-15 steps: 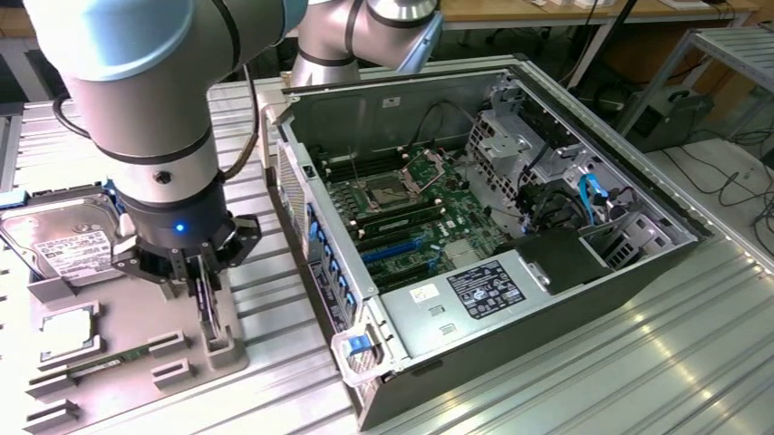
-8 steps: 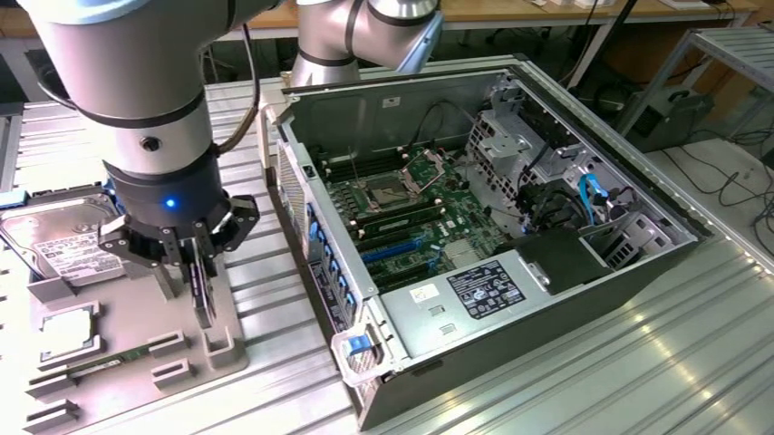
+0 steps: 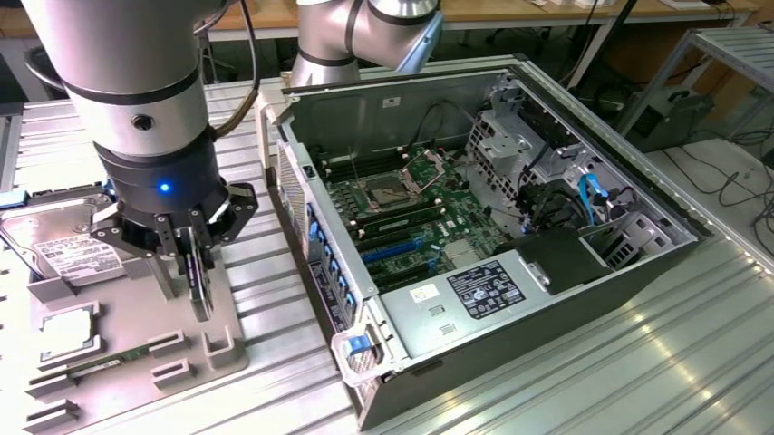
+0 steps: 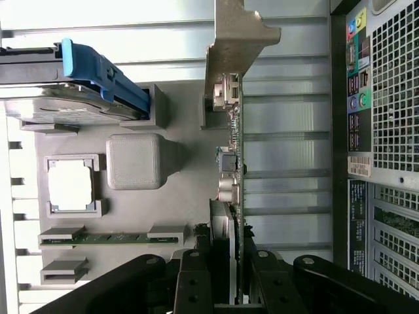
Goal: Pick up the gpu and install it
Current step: 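Pick up the gpu and move the gpu toward the slot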
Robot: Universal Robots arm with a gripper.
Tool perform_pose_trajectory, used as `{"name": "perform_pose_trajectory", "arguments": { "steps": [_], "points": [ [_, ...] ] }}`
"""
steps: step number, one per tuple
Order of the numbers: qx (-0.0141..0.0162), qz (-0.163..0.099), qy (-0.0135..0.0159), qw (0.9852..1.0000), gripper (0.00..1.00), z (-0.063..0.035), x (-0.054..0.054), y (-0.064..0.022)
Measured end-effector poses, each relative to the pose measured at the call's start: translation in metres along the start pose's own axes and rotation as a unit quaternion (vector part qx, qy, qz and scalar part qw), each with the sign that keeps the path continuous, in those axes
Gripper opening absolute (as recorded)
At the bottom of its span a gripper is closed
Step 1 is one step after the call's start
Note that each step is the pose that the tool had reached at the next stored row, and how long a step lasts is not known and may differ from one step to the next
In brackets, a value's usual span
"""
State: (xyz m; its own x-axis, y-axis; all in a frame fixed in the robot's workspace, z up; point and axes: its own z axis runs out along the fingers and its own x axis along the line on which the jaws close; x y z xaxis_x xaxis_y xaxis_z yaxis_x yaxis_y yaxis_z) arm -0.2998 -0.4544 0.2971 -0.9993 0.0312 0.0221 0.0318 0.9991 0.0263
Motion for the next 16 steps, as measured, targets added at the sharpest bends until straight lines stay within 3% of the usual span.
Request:
{"name": "perform_pose_trajectory", "arguments": {
  "steps": [6, 16],
  "points": [
    [0.0003, 0.000, 0.0003, 1.0000, 0.28, -0.0020, 0.000, 0.0000],
    [-0.0001, 0.000, 0.0001, 1.0000, 0.28, -0.0229, 0.000, 0.0006]
  ]
}}
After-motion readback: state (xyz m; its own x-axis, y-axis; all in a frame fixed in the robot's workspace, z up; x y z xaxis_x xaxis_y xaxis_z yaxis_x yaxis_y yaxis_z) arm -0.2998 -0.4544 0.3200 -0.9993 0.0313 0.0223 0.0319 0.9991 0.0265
